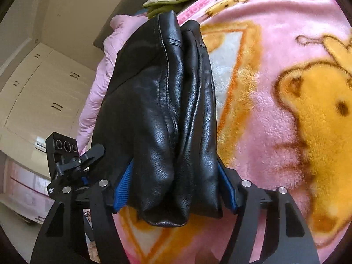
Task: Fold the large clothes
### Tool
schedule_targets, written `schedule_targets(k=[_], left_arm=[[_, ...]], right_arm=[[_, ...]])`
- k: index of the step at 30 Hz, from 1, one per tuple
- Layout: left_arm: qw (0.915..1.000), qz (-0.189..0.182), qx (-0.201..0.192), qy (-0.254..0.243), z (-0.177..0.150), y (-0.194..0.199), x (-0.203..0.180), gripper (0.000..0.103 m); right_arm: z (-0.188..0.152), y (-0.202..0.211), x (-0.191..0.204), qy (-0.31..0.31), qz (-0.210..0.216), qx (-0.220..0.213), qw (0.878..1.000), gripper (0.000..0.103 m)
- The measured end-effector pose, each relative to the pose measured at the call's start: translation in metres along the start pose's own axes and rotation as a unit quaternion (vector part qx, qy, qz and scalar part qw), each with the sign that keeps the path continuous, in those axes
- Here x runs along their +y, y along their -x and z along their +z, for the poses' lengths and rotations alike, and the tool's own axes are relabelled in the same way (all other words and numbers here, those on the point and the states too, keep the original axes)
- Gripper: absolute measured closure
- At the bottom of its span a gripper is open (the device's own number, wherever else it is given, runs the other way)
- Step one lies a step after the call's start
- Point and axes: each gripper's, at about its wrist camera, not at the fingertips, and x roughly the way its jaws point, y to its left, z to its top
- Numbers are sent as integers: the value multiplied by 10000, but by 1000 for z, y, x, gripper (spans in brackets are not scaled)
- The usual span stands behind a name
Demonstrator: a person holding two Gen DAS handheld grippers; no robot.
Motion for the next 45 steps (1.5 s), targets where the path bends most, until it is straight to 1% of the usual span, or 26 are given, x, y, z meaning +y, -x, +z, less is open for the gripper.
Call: schedule_targets(k=[1,2,3,4,8,11,13,16,17,18,19,22,23,24,26,27,29,34,36,42,45], left_arm=[[10000,5,13,-40,1,1,-1,10],[10000,14,5,-94,2,3,-3,13],[9999,68,12,-135,4,5,-4,13],[9997,160,24,-197,8,10,-3,13],[9970,526,8,-561,6,20,-5,13],[9940,710,-32,-829,-2,22,-13,13],[9921,826,-72,-942,-5,24,-19,13],[9917,830,-159,-972,-8,31,-22,13],[9911,845,-196,-1008,-10,33,-25,13],[9904,869,-231,-1047,-11,37,-27,13],[9896,904,-272,-1087,-13,41,-30,13],[9874,898,-443,-1228,-19,56,-37,13],[9859,933,-516,-1292,-22,63,-42,12],[9843,988,-581,-1341,-25,69,-46,10],[9823,1064,-671,-1391,-28,78,-51,10],[9817,1067,-715,-1403,-31,83,-53,10],[9805,1074,-801,-1437,-39,94,-57,10],[9756,1190,-997,-1553,-59,119,-68,10],[9737,1244,-1066,-1582,-66,125,-70,10],[9703,1337,-1243,-1586,-91,142,-67,10],[9675,1392,-1338,-1631,-101,149,-68,9]], right_arm=[[-2,1,4,48,-34,-12,10000,43],[-4,2,8,31,-58,-33,10000,45],[-6,4,12,18,-55,-45,10000,46],[-10,3,19,48,-81,-48,9999,46],[-30,-5,46,292,-283,-38,9992,47],[-36,-5,55,388,-544,-261,9974,46],[-40,-4,56,350,-635,-326,9968,43],[-42,3,57,226,-708,-436,9963,35],[-44,6,59,249,-745,-482,9957,31],[-46,12,63,298,-810,-569,9946,24],[-49,16,66,343,-849,-646,9937,21],[-58,34,80,637,-1042,-938,9881,17],[-62,40,85,755,-1157,-1053,9848,13],[-68,50,94,930,-1288,-1249,9794,11],[-79,61,101,1122,-1437,-1475,9721,6],[-86,67,109,1239,-1543,-1628,9666,5],[-100,77,121,1395,-1606,-1839,9596,5],[-125,92,139,1657,-1674,-2128,9483,4],[-130,94,148,1720,-1695,-2226,9445,4],[-152,109,158,1782,-1719,-2384,9391,4],[-162,111,163,1856,-1819,-2485,9331,4]])
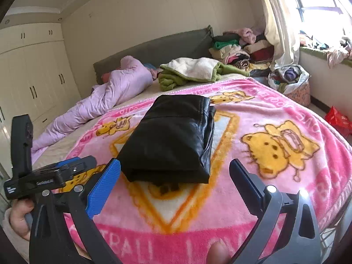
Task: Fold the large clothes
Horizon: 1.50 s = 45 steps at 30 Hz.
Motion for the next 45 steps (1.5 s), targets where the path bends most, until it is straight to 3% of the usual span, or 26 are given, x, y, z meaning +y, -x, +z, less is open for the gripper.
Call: schedule_targets(k=[16,31,45], left_arm=[[9995,157,-227,-157,-28,34,6,9],[9991,399,-99,-120,-38,30,10,9],[9989,451,-89,-82,-37,30,14,9]], right_arm=[[-31,9,16,-46,-87,-4,10000,4],[-44,-3,21,114,-213,314,9992,4],[-45,-3,23,154,-228,343,9990,4]])
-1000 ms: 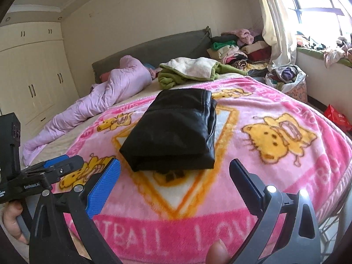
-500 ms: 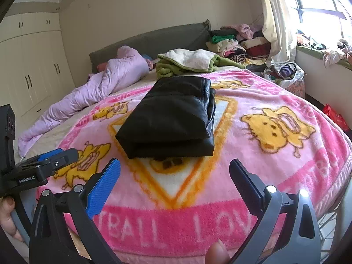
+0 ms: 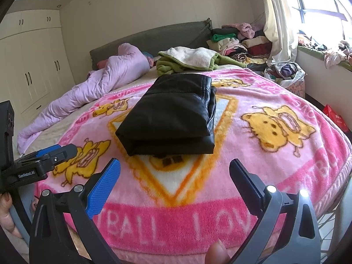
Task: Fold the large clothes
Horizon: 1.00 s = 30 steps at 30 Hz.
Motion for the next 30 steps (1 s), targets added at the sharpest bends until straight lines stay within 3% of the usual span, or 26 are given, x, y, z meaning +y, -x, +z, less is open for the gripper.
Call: schedule_targets(k=[30], left_arm=[[10000,21,10,-2,1,1,1,9]], right_arm=[[0,1,1,14,-10,-12,10000,4]])
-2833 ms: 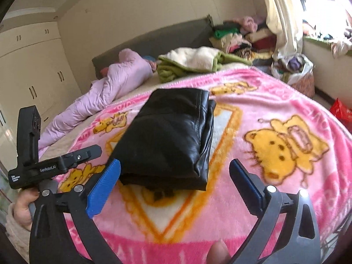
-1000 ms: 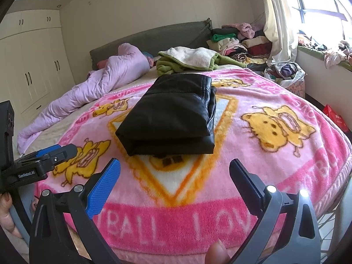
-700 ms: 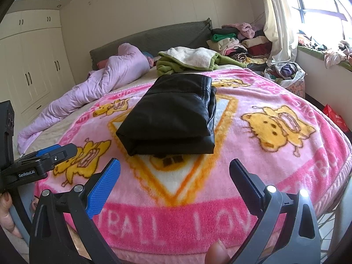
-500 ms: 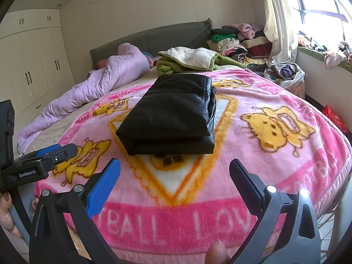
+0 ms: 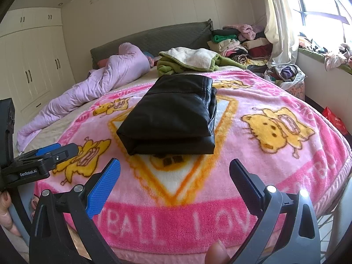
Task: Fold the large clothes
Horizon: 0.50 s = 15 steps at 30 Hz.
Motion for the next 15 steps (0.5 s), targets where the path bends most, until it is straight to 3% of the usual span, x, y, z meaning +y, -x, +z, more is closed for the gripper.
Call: schedule_targets(k=[15], left_arm=[[10000,19,7,-7,0,1,2,9]], right_arm=[[1,1,-4,0,-25,14,10000,4]])
